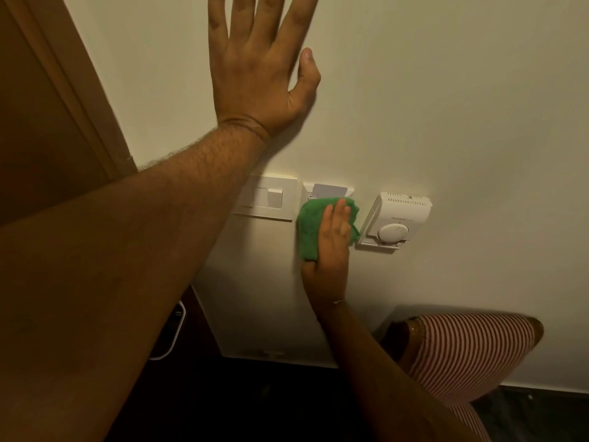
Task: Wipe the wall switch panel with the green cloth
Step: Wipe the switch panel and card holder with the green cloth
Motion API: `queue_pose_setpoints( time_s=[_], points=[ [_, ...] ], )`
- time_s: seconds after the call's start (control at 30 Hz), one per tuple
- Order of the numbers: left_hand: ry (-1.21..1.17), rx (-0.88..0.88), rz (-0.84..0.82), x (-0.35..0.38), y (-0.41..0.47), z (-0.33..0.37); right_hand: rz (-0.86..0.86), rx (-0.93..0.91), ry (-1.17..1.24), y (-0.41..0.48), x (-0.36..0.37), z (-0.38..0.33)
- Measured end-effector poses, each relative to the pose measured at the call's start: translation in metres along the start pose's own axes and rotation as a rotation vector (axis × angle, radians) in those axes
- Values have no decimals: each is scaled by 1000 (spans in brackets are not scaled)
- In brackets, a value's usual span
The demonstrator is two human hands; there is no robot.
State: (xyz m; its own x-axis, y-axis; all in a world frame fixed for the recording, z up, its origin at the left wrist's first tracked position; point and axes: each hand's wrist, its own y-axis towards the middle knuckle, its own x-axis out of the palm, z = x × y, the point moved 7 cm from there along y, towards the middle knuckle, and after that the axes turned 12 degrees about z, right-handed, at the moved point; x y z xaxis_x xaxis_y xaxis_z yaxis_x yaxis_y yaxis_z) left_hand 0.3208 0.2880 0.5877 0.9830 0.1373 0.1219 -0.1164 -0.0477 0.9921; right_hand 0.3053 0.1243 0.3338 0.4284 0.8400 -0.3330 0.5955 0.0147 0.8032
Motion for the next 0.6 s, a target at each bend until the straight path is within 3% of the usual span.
queue_pose_setpoints(
  time_s=[0.1,0.2,0.43,0.6],
  points=[
    [9,6,-3,0,0,-1,-145,-89,-22,-6,18,-17],
    [3,-3,-15,0,1,-1,-175,-125,-35,-16,17,-13],
    [12,-5,-33,-1,0,0,106,13,-24,0,-10,11],
    [13,0,-58,-3,2,1,-117,-177,-42,-4,26,-23]
  ],
)
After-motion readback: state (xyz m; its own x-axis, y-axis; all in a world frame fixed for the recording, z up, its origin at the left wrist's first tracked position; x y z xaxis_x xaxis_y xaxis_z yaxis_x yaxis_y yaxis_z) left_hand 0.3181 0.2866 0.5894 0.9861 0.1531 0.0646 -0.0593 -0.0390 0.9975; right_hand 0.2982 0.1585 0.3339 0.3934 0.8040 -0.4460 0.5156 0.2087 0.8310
